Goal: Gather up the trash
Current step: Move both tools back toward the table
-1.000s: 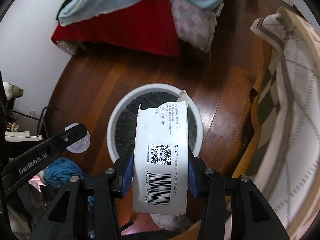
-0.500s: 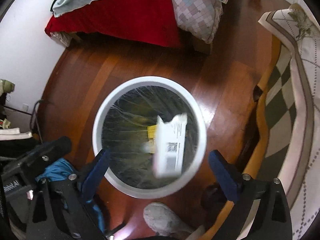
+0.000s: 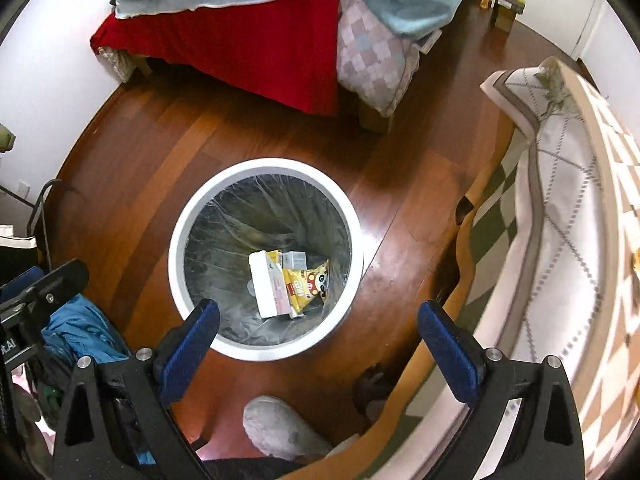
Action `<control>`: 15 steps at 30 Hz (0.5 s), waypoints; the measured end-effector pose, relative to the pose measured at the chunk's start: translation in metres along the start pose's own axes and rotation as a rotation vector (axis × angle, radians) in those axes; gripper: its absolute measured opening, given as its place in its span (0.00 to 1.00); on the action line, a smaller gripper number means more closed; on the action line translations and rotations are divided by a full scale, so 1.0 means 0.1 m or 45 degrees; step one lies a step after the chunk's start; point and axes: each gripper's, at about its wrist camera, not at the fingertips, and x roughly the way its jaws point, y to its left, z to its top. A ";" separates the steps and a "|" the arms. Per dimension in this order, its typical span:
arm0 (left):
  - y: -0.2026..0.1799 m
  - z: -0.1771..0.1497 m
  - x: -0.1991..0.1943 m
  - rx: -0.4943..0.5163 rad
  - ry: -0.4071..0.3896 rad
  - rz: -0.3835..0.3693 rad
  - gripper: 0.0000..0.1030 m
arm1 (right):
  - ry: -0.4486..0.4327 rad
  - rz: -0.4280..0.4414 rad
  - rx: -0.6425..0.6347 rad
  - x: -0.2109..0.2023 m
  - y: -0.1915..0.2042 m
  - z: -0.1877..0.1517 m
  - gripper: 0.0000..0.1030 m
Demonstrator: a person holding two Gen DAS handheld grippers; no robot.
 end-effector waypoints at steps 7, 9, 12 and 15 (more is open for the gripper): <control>-0.05 -0.16 -0.56 0.041 -0.108 0.006 0.97 | -0.088 0.006 0.008 -0.52 -0.06 -0.16 0.98; -0.07 -0.18 -0.72 0.051 -0.140 -0.003 0.97 | -0.110 0.015 0.017 -0.66 -0.08 -0.21 0.98; -0.11 -0.25 -1.02 0.069 -0.208 -0.008 0.97 | -0.156 0.043 0.031 -0.94 -0.12 -0.31 0.98; -0.17 -0.33 -1.32 0.081 -0.271 -0.020 0.97 | -0.213 0.072 0.042 -1.25 -0.16 -0.42 0.98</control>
